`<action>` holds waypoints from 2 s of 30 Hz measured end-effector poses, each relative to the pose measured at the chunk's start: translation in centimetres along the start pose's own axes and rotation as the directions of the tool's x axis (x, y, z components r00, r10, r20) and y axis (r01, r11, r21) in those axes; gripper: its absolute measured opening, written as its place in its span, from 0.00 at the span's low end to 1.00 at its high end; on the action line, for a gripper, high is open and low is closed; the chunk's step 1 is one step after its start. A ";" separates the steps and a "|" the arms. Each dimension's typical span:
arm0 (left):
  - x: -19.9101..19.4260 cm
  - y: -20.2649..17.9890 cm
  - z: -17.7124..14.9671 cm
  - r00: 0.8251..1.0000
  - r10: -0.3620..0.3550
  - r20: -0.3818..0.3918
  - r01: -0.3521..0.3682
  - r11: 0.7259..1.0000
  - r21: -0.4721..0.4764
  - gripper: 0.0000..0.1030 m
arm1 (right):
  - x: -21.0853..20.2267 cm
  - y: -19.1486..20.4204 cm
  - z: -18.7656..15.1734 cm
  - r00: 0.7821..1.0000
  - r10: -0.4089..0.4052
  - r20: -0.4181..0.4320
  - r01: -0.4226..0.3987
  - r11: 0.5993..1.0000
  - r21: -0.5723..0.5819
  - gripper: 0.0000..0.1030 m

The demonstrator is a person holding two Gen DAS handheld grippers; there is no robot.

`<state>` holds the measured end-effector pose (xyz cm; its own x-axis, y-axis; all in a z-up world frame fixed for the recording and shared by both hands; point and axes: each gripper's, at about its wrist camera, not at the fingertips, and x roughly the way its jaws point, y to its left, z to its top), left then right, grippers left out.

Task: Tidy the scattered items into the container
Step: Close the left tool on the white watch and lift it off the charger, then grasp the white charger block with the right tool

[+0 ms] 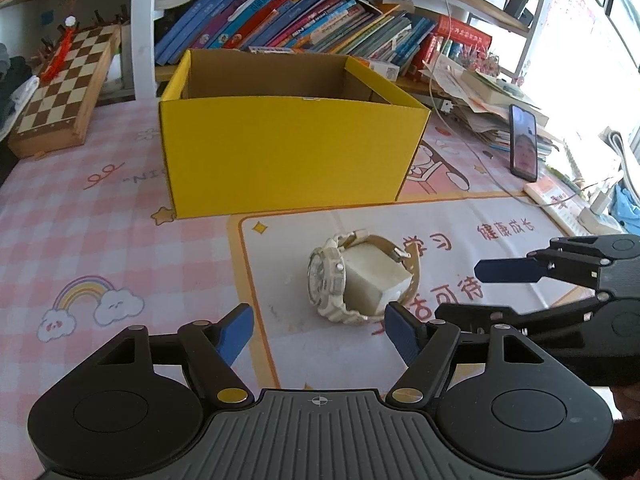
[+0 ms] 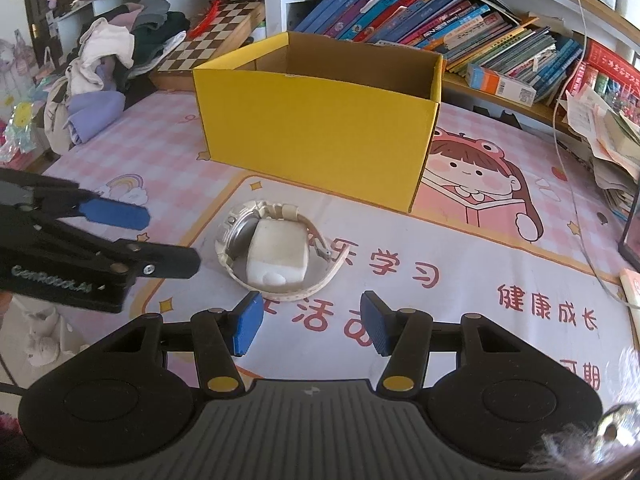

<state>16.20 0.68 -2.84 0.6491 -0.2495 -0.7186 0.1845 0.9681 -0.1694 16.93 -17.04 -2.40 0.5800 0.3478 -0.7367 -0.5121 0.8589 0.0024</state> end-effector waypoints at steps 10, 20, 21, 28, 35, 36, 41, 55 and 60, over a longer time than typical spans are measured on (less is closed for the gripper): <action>3.4 -0.2 1.1 0.999 0.006 -0.049 -0.006 1.000 -0.003 0.36 | 0.7 -0.4 0.1 1.000 0.009 -0.023 -0.010 1.000 -0.028 0.51; 4.3 -0.4 1.1 0.998 0.002 -0.055 -0.002 1.000 0.009 0.18 | 1.3 -0.9 0.1 0.999 0.010 -0.040 -0.011 1.000 -0.029 0.51; 4.2 -0.2 1.1 0.999 -0.003 -0.052 0.003 1.000 -0.002 0.18 | 1.3 -1.0 0.1 0.999 0.012 -0.038 -0.013 1.000 -0.029 0.51; 1.8 2.2 0.6 0.998 -0.060 0.014 0.062 0.985 -0.160 0.16 | 1.3 -0.7 0.3 0.999 0.034 -0.030 -0.035 0.999 -0.039 0.51; -0.5 3.6 0.1 0.997 -0.035 0.067 0.050 0.972 -0.228 0.16 | 1.7 0.4 0.6 0.997 0.061 -0.040 -0.063 0.996 -0.064 0.51; -0.7 3.7 0.0 0.997 -0.028 0.067 0.043 0.972 -0.230 0.16 | 1.9 0.6 0.8 0.997 0.064 -0.043 -0.067 0.996 -0.066 0.51; -1.8 4.5 -0.9 0.998 0.012 0.067 0.006 0.967 -0.256 0.16 | 2.7 1.3 1.4 0.995 0.080 -0.060 -0.085 0.994 -0.076 0.51; -3.6 6.8 -2.5 0.994 0.093 0.061 -0.068 0.943 -0.324 0.16 | 5.9 2.8 3.0 0.990 0.092 -0.108 -0.099 0.993 -0.069 0.56; -3.7 7.2 -2.6 0.993 0.102 0.056 -0.078 0.940 -0.331 0.16 | 6.3 2.3 3.2 0.991 0.071 -0.110 -0.076 0.996 -0.042 0.57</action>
<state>13.21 8.62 -3.15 0.7046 -0.1499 -0.6936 -0.1215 0.9375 -0.3260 21.42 -11.62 -4.85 0.4689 0.3645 -0.8046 -0.5809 0.8134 0.0299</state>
